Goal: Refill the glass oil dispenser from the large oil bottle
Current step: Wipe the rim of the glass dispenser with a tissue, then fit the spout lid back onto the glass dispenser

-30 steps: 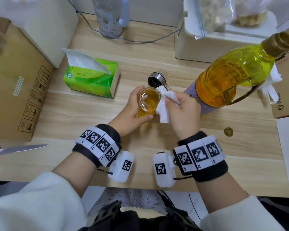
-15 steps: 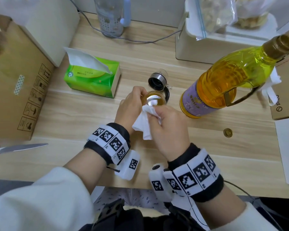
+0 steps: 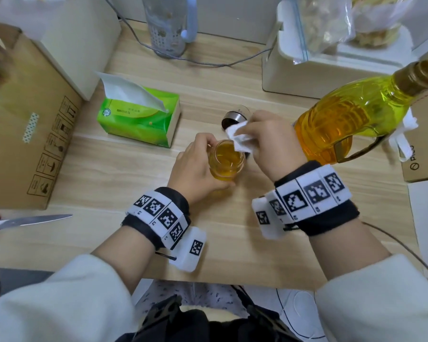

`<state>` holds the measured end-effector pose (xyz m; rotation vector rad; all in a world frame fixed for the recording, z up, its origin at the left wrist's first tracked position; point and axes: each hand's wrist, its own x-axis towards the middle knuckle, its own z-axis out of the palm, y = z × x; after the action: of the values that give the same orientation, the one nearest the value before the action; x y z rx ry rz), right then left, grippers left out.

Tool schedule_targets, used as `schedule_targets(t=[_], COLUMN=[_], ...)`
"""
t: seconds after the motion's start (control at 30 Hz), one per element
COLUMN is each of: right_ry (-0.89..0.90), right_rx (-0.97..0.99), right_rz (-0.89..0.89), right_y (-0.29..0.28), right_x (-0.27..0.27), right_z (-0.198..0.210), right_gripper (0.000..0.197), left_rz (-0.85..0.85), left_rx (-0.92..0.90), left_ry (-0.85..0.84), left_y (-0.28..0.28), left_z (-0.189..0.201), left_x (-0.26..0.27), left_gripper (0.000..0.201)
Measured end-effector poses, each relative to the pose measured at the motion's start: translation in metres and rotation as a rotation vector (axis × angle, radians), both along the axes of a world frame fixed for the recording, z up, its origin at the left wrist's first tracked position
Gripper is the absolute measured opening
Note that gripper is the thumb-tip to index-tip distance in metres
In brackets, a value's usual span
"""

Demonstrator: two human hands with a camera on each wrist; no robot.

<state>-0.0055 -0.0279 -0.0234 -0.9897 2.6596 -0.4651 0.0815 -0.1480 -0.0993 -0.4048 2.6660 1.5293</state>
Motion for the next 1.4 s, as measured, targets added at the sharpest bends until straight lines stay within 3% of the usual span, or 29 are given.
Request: schedule_targets(t=[0.2,0.33,0.43,0.5,0.6,0.7,0.77,0.93,1.07,1.23,1.4], right_ry=[0.028,-0.275,-0.568,-0.642,-0.539,-0.152,-0.046,-0.412,-0.424,-0.487,-0.350], right_rx=[-0.282,-0.430,-0.474,-0.466,-0.528,-0.491,-0.411,-0.220,-0.139,-0.175,-0.202], right_rz=[-0.288,-0.383,-0.312,-0.267,-0.315,-0.541,-0.661,-0.782,-0.787,-0.820,-0.764], right_y=[-0.001,-0.040,-0.058,-0.059,-0.046,-0.031,-0.028,-0.037,-0.035,-0.023,-0.006], right_x=[-0.008,-0.029,-0.034,-0.033,-0.035,-0.037,-0.038,-0.044,-0.049,-0.048,-0.027], right_z=[-0.015,-0.031,-0.047,-0.051,-0.054,-0.062,-0.069,-0.087,-0.091,-0.090,-0.086], right_gripper=[0.024,0.030,0.049,0.053,0.043,0.034,0.039,0.065,0.058,0.057,0.052], left_rz=[-0.009,-0.016,-0.010,-0.017,-0.027,-0.033,-0.041,-0.082,-0.094,-0.098,-0.096], left_rx=[0.080,0.120,0.152,0.158,0.161,0.171,0.183,0.188,0.215,0.233,0.310], left_ry=[0.037,0.043,0.069,0.078,0.080,0.085,0.090,0.074,0.079,0.081,0.059], left_y=[-0.016,-0.033,-0.041,-0.043,-0.043,-0.044,-0.045,-0.049,-0.049,-0.050,-0.047], left_z=[-0.006,-0.010,-0.014,-0.014,-0.014,-0.017,-0.018,-0.017,-0.017,-0.019,-0.019], left_x=[0.009,0.016,0.018,0.019,0.018,0.019,0.019,0.017,0.018,0.018,0.019], left_gripper=[0.081,0.076,0.076,0.075,0.074,0.075,0.075,0.077,0.076,0.077,0.078])
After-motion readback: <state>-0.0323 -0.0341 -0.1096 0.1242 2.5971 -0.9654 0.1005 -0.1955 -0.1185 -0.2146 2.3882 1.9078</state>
